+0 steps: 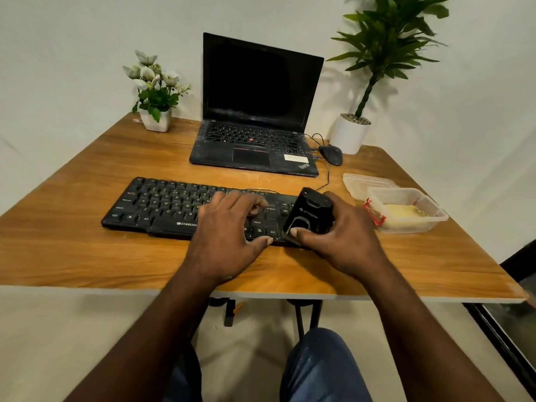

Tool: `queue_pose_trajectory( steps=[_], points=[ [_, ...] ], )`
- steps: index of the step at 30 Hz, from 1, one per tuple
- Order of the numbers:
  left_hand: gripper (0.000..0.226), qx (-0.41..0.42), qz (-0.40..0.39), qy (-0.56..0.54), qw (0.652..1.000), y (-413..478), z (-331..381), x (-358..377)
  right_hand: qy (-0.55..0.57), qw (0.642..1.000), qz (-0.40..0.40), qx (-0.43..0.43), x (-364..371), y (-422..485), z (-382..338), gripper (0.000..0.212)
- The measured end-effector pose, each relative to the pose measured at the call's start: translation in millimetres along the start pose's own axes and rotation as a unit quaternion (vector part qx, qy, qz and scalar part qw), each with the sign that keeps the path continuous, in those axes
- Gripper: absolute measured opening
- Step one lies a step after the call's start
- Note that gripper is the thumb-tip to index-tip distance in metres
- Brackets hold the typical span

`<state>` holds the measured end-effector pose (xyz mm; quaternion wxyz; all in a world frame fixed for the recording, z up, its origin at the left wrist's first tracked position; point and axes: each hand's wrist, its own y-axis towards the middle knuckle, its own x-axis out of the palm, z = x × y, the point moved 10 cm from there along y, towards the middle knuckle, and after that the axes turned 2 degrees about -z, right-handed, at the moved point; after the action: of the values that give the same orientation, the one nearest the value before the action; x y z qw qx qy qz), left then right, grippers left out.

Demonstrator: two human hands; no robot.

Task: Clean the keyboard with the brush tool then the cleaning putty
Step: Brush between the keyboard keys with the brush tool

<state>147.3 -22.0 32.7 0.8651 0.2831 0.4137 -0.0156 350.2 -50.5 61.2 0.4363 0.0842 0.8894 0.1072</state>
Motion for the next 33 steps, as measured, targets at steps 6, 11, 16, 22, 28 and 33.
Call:
queue_pose_trajectory(
  steps=[6, 11, 16, 22, 28, 33],
  points=[
    [0.079, -0.023, 0.018, -0.041, 0.999, -0.2, -4.6, -6.6, -0.014, 1.000, -0.002, -0.001, 5.3, 26.7, -11.1, 0.067],
    [0.083, -0.027, 0.015, -0.054, 0.998, -0.2, -4.7, -6.2, -0.121, 0.990, -0.063, -0.042, 22.7, 54.7, -32.4, 0.070],
    [0.084, -0.031, 0.023, -0.080, 0.996, 0.2, -8.5, -6.8, -0.168, 0.985, -0.004, -0.047, 17.0, 67.3, -36.3, 0.069],
    [0.087, -0.027, 0.014, -0.084, 0.996, 0.7, -7.8, -6.1, -0.023, 0.980, -0.188, -0.056, 37.4, 44.0, -42.9, 0.067],
    [0.085, -0.027, 0.019, -0.097, 0.995, 1.1, -8.5, -6.8, -0.093, 0.996, -0.004, -0.007, 12.4, 65.5, -25.1, 0.066],
    [0.085, -0.033, 0.025, -0.126, 0.991, 0.4, -10.7, -9.1, 0.027, 0.999, -0.035, -0.031, 38.1, 60.1, -39.4, 0.065]
  ],
)
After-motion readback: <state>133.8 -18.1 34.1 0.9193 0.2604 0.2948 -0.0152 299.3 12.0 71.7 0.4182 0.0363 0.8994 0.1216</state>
